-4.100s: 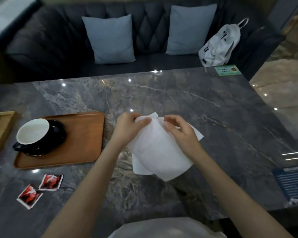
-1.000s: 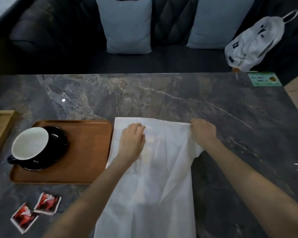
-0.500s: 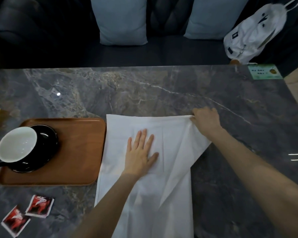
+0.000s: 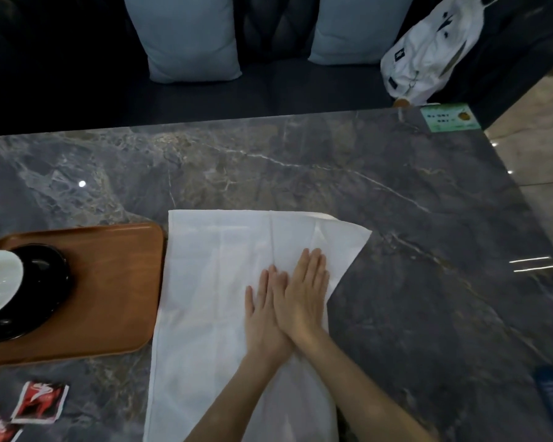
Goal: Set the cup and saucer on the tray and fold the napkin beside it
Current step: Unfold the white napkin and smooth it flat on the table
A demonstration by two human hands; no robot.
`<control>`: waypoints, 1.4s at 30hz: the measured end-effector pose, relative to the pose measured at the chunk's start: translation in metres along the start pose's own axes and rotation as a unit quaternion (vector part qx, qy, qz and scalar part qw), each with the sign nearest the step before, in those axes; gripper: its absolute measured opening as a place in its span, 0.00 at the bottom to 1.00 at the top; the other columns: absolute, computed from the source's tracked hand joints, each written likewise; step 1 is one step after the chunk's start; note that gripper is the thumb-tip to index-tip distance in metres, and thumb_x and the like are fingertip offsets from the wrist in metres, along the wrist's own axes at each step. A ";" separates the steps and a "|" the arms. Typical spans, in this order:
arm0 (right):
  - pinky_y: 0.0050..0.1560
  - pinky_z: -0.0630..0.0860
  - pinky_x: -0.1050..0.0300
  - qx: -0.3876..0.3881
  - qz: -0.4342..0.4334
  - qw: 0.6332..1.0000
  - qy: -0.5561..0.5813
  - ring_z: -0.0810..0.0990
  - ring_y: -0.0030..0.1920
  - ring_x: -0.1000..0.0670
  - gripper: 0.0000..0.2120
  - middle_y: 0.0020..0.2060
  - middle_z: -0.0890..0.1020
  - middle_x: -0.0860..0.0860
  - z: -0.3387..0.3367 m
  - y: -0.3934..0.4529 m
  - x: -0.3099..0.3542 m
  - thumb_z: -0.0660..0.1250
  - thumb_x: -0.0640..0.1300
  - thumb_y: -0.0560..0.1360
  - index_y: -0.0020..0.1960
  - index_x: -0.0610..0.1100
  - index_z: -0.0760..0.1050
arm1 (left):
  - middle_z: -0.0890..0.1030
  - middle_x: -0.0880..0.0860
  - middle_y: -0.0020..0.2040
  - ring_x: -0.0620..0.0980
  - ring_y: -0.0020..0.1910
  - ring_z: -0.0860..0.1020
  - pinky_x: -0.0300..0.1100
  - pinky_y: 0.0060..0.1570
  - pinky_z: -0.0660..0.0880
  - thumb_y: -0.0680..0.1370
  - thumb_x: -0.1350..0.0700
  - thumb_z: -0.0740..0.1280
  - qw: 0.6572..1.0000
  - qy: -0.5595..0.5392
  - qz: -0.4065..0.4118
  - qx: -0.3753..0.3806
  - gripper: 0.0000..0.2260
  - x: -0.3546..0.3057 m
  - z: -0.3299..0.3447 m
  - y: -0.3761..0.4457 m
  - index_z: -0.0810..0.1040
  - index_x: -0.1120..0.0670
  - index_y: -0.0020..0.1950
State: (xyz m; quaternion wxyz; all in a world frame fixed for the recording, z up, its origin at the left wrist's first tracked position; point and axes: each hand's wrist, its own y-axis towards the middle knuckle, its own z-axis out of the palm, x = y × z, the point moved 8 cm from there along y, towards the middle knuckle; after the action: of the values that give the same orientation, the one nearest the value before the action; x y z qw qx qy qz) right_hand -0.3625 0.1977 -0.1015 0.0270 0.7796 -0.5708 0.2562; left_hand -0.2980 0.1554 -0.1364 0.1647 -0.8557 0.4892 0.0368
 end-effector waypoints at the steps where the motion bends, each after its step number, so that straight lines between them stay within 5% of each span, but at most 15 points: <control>1: 0.74 0.36 0.50 0.001 0.016 1.000 0.012 0.38 0.75 0.45 0.33 0.75 0.41 0.41 0.000 0.006 -0.008 0.47 0.55 0.79 0.73 0.38 0.36 | 0.43 0.52 0.76 0.51 0.74 0.36 0.47 0.69 0.30 0.75 0.37 0.49 1.000 -0.005 0.008 -0.013 0.34 -0.001 -0.007 -0.003 0.41 0.52 0.75; 3: 0.74 0.36 0.51 -0.012 0.018 1.000 0.008 0.40 0.75 0.46 0.35 0.76 0.42 0.42 -0.005 0.018 -0.020 0.49 0.57 0.79 0.74 0.38 0.36 | 0.48 0.53 0.76 0.47 0.75 0.37 0.47 0.70 0.33 0.76 0.40 0.48 0.998 -0.036 0.020 -0.040 0.31 -0.004 -0.016 -0.009 0.46 0.53 0.75; 9: 0.74 0.41 0.51 -0.042 -0.051 0.996 -0.063 0.45 0.76 0.48 0.34 0.76 0.48 0.44 -0.025 0.041 -0.046 0.48 0.58 0.78 0.75 0.41 0.40 | 0.32 0.45 0.72 0.45 0.70 0.28 0.45 0.69 0.27 0.74 0.38 0.33 0.998 -0.066 -0.001 -0.020 0.27 0.000 -0.010 -0.009 0.30 0.45 0.70; 15: 0.75 0.40 0.52 0.000 -0.157 0.981 -0.117 0.43 0.76 0.51 0.32 0.76 0.47 0.48 -0.042 0.050 -0.078 0.50 0.56 0.79 0.75 0.43 0.41 | 0.42 0.48 0.74 0.50 0.73 0.37 0.47 0.71 0.34 0.75 0.39 0.39 0.996 -0.072 0.006 -0.042 0.28 -0.003 -0.016 -0.009 0.40 0.47 0.72; 20: 0.73 0.38 0.56 0.038 -0.231 0.959 -0.159 0.47 0.76 0.53 0.27 0.76 0.52 0.50 -0.057 0.057 -0.089 0.51 0.53 0.80 0.75 0.45 0.48 | 0.40 0.49 0.75 0.49 0.73 0.35 0.49 0.71 0.35 0.74 0.39 0.37 0.998 -0.051 0.006 -0.029 0.29 -0.004 -0.013 -0.008 0.37 0.48 0.72; 27: 0.74 0.41 0.53 0.008 -0.191 0.979 -0.075 0.51 0.75 0.48 0.24 0.75 0.56 0.46 -0.038 0.004 -0.054 0.51 0.47 0.80 0.74 0.44 0.54 | 0.42 0.53 0.77 0.50 0.73 0.36 0.51 0.72 0.36 0.74 0.40 0.36 1.000 -0.025 -0.002 -0.013 0.31 -0.007 -0.015 -0.008 0.39 0.51 0.74; 30: 0.73 0.45 0.51 -0.030 -0.146 0.986 -0.076 0.59 0.73 0.45 0.24 0.72 0.64 0.44 -0.027 -0.042 -0.054 0.50 0.50 0.78 0.72 0.42 0.60 | 0.43 0.54 0.77 0.51 0.73 0.37 0.51 0.72 0.37 0.80 0.45 0.45 0.999 -0.042 0.026 -0.019 0.26 -0.013 -0.020 -0.014 0.39 0.52 0.73; 34: 0.71 0.45 0.50 -0.061 -0.054 0.995 -0.063 0.61 0.72 0.44 0.27 0.72 0.65 0.42 -0.023 -0.087 -0.082 0.48 0.52 0.76 0.72 0.40 0.60 | 0.58 0.55 0.74 0.56 0.73 0.56 0.50 0.72 0.44 0.78 0.49 0.49 0.990 -0.056 0.112 -0.062 0.25 -0.030 -0.026 -0.056 0.59 0.57 0.73; 37: 0.71 0.46 0.48 -0.057 -0.045 0.993 -0.091 0.60 0.73 0.43 0.28 0.72 0.62 0.41 -0.021 -0.101 -0.107 0.48 0.52 0.76 0.73 0.39 0.57 | 0.64 0.57 0.72 0.57 0.71 0.63 0.51 0.69 0.48 0.77 0.49 0.51 0.994 -0.043 0.088 -0.043 0.25 -0.023 -0.010 -0.087 0.62 0.59 0.71; 40: 0.72 0.43 0.47 -0.045 -0.052 0.990 -0.121 0.54 0.74 0.44 0.29 0.74 0.57 0.43 -0.020 -0.100 -0.120 0.46 0.55 0.77 0.74 0.41 0.53 | 0.63 0.57 0.73 0.56 0.72 0.59 0.50 0.70 0.46 0.77 0.48 0.49 0.996 -0.020 0.085 -0.022 0.26 -0.021 0.002 -0.097 0.61 0.57 0.72; 42: 0.73 0.39 0.46 -0.041 -0.058 0.990 -0.123 0.49 0.75 0.45 0.30 0.75 0.53 0.45 -0.019 -0.095 -0.124 0.44 0.57 0.77 0.74 0.43 0.50 | 0.54 0.53 0.75 0.53 0.74 0.49 0.50 0.73 0.41 0.77 0.46 0.45 0.996 -0.018 0.086 -0.019 0.27 -0.023 0.005 -0.092 0.54 0.55 0.74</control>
State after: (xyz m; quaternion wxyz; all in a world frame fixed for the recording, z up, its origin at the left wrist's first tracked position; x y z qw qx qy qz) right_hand -0.3105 0.3462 -0.1144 0.0031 0.8351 -0.5338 0.1331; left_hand -0.2307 0.2187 -0.1131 0.1529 -0.8126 0.5573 0.0754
